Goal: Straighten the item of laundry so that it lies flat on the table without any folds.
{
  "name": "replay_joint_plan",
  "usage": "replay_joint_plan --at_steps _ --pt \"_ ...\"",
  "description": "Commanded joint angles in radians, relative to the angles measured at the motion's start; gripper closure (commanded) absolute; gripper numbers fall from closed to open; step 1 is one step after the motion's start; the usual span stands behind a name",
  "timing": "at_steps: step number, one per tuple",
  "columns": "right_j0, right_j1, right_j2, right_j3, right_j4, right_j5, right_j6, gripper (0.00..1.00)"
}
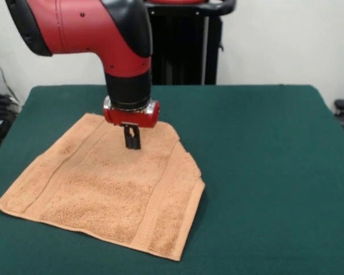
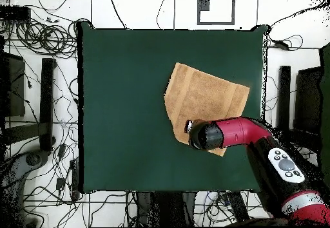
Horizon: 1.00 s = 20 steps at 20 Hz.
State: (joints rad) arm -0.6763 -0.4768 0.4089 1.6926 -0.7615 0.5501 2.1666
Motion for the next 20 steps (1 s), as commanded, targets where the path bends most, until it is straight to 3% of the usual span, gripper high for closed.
replay_joint_plan --at_steps 1,20 --pt "0.081 -0.033 -0.086 0.009 -0.066 -0.098 0.082 1.00" --pt "0.194 0.009 -0.172 -0.013 0.011 -0.144 0.111 1.00"
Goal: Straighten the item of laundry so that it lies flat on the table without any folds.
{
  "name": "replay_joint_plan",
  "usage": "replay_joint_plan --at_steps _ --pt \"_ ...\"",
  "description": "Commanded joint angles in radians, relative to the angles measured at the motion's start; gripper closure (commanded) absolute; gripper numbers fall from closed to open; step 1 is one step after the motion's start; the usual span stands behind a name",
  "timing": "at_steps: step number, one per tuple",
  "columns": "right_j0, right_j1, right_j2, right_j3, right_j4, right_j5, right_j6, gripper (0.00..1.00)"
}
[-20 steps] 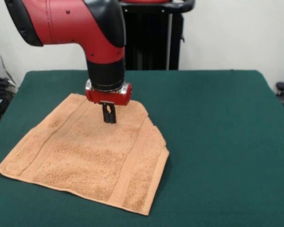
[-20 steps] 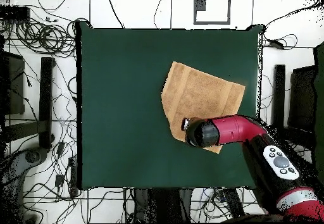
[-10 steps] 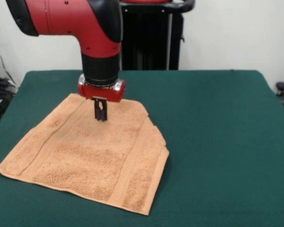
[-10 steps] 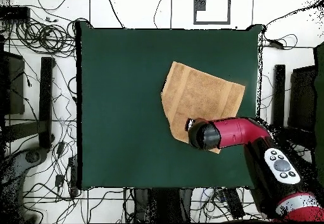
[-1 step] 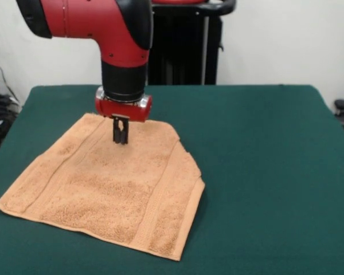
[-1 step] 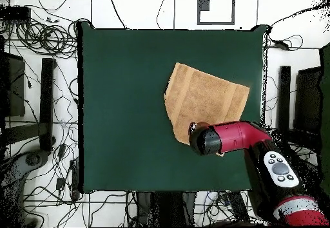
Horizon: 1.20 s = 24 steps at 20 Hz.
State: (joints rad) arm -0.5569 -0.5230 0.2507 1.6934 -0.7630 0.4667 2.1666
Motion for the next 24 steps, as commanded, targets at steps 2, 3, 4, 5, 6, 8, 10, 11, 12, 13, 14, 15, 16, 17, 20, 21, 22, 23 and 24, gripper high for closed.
replay_joint_plan --at_steps 2,3,4,5,6,8,10,11,12,13,14,15,16,17,20,21,22,23,24 --pt "0.093 0.075 -0.032 -0.027 0.012 -0.066 0.122 1.00" --pt "0.099 0.085 -0.040 -0.033 0.011 -0.068 0.125 1.00" --pt "0.109 0.100 -0.055 -0.042 0.001 -0.072 0.130 1.00" --pt "0.114 0.113 -0.065 -0.049 -0.007 -0.081 0.131 1.00" --pt "0.119 0.126 -0.075 -0.057 -0.015 -0.090 0.132 1.00" --pt "0.129 0.156 -0.095 -0.077 -0.025 -0.122 0.141 1.00" --pt "0.134 0.182 -0.103 -0.093 -0.023 -0.143 0.140 1.00" --pt "0.137 0.189 -0.107 -0.096 -0.017 -0.150 0.139 1.00" --pt "0.139 0.196 -0.107 -0.101 -0.010 -0.151 0.136 1.00" --pt "0.142 0.199 -0.109 -0.103 -0.006 -0.153 0.135 1.00" --pt "0.144 0.206 -0.109 -0.108 -0.001 -0.154 0.135 1.00" --pt "0.147 0.213 -0.110 -0.112 0.005 -0.154 0.135 1.00" --pt "0.151 0.221 -0.109 -0.119 0.011 -0.154 0.137 1.00" --pt "0.155 0.224 -0.112 -0.122 0.015 -0.156 0.138 1.00" --pt "0.167 0.237 -0.127 -0.134 0.018 -0.166 0.143 1.00" --pt "0.166 0.236 -0.129 -0.134 0.019 -0.166 0.137 1.00" --pt "0.155 0.237 -0.124 -0.141 0.020 -0.159 0.117 1.00" --pt "0.148 0.237 -0.123 -0.142 0.020 -0.160 0.107 1.00" --pt "0.136 0.237 -0.122 -0.149 0.014 -0.160 0.090 1.00"
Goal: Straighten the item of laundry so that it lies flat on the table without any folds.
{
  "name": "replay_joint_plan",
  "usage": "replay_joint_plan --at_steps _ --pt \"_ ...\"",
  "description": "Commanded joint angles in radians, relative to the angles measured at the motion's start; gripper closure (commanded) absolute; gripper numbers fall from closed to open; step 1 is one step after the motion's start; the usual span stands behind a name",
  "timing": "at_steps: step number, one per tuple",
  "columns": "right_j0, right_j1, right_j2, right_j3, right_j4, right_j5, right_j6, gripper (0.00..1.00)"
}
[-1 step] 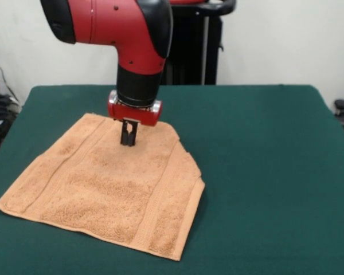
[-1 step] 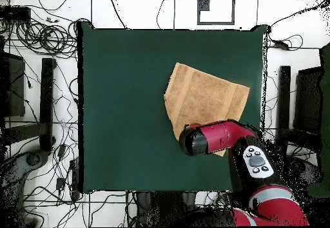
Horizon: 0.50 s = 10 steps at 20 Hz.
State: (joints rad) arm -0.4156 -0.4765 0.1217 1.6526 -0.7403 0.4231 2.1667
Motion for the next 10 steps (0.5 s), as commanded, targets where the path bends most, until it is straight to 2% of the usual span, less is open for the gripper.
replay_joint_plan --at_steps 1,10 --pt "-0.017 0.191 0.008 -0.114 -0.015 -0.116 0.073 1.00" --pt "-0.116 0.185 0.011 -0.142 -0.104 -0.119 -0.059 1.00"
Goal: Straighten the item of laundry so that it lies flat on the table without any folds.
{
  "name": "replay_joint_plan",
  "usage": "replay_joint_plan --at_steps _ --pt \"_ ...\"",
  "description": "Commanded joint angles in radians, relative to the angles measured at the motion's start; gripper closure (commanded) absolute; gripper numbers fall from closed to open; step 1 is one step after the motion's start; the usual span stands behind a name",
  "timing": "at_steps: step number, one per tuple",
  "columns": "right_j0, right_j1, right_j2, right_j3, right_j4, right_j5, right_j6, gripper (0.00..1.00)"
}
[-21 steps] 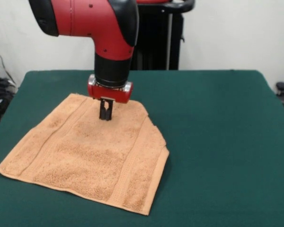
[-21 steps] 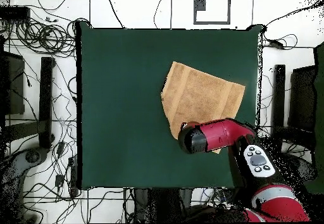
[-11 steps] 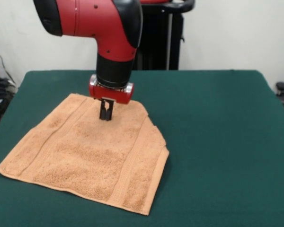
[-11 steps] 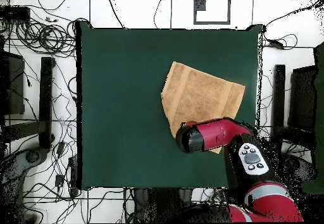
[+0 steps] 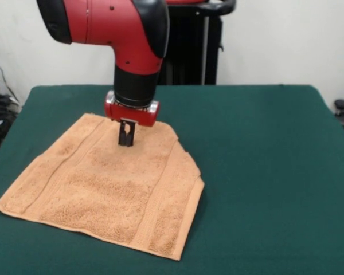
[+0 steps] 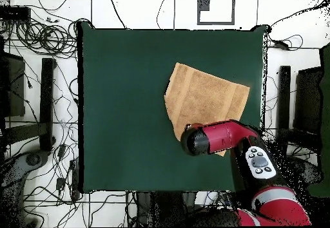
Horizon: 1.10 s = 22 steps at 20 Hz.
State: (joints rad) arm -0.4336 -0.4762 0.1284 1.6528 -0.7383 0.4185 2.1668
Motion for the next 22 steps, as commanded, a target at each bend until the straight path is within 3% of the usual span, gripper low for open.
replay_joint_plan --at_steps 1,22 --pt "-0.106 0.185 0.008 -0.145 -0.111 -0.114 -0.069 1.00" --pt "-0.196 0.161 0.056 -0.177 -0.229 -0.071 -0.194 1.00"
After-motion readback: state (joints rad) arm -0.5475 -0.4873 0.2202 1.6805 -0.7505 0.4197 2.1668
